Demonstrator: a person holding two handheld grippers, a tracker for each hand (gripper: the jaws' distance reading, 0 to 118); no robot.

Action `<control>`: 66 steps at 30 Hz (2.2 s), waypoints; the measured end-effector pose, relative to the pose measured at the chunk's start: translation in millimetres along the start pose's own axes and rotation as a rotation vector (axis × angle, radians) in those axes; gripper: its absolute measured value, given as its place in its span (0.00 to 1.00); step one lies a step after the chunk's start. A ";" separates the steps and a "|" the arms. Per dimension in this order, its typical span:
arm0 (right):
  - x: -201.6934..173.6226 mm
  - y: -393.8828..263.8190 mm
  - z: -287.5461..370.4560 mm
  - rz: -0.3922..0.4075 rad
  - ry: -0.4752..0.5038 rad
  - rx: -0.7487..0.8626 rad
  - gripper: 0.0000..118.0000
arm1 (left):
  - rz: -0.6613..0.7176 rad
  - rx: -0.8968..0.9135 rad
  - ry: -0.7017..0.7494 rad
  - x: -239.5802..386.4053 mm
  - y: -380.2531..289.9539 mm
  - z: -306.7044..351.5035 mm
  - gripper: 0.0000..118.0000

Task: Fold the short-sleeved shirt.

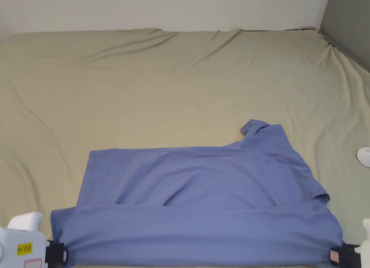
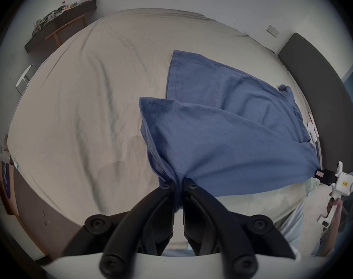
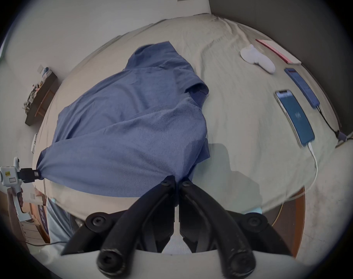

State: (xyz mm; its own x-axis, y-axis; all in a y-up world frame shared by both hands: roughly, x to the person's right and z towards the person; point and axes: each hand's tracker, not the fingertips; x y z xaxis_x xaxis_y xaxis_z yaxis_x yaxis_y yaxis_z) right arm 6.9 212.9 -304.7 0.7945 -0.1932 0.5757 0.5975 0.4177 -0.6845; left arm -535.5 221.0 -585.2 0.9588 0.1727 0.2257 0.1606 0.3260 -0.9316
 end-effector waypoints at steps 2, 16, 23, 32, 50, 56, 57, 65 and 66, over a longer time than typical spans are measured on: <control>5.3 -11.7 0.5 0.000 -0.003 -0.032 0.01 | -0.006 -0.053 0.013 -2.4 -14.4 2.4 0.05; 4.1 9.7 38.4 -0.011 -0.072 0.069 0.90 | 0.019 0.038 0.059 -13.6 10.5 22.7 0.95; 3.4 82.1 34.7 -0.061 -0.022 0.202 0.00 | 0.059 0.221 -0.060 14.4 88.8 24.7 0.00; -14.2 166.2 -15.2 -0.030 -0.045 0.161 0.00 | -0.001 0.102 0.130 52.4 227.4 -82.3 1.00; -26.0 264.2 -149.3 0.105 -0.067 -0.058 0.99 | -0.032 0.051 0.088 62.7 244.7 -141.1 0.00; -39.0 269.6 -179.1 0.163 -0.123 -0.149 0.55 | -0.003 0.046 0.088 61.5 252.3 -141.2 0.00; -34.5 272.8 -190.3 0.193 -0.140 -0.130 0.08 | -0.001 0.043 0.086 61.9 251.7 -141.2 0.00; -31.9 256.7 -128.4 0.172 -0.055 0.011 0.00 | 0.006 0.094 0.057 44.0 248.6 -106.8 0.00; -31.4 254.5 -117.5 0.165 -0.048 0.019 0.00 | 0.005 0.104 0.046 41.9 245.5 -98.3 0.00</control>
State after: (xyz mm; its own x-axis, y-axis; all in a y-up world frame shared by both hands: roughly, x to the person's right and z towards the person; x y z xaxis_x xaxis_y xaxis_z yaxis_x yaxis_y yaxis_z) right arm 146.7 220.9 -549.5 0.8751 -0.0779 0.4776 0.4571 0.4569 -0.7630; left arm -432.9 216.9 -832.5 0.9696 0.1323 0.2059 0.1333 0.4202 -0.8976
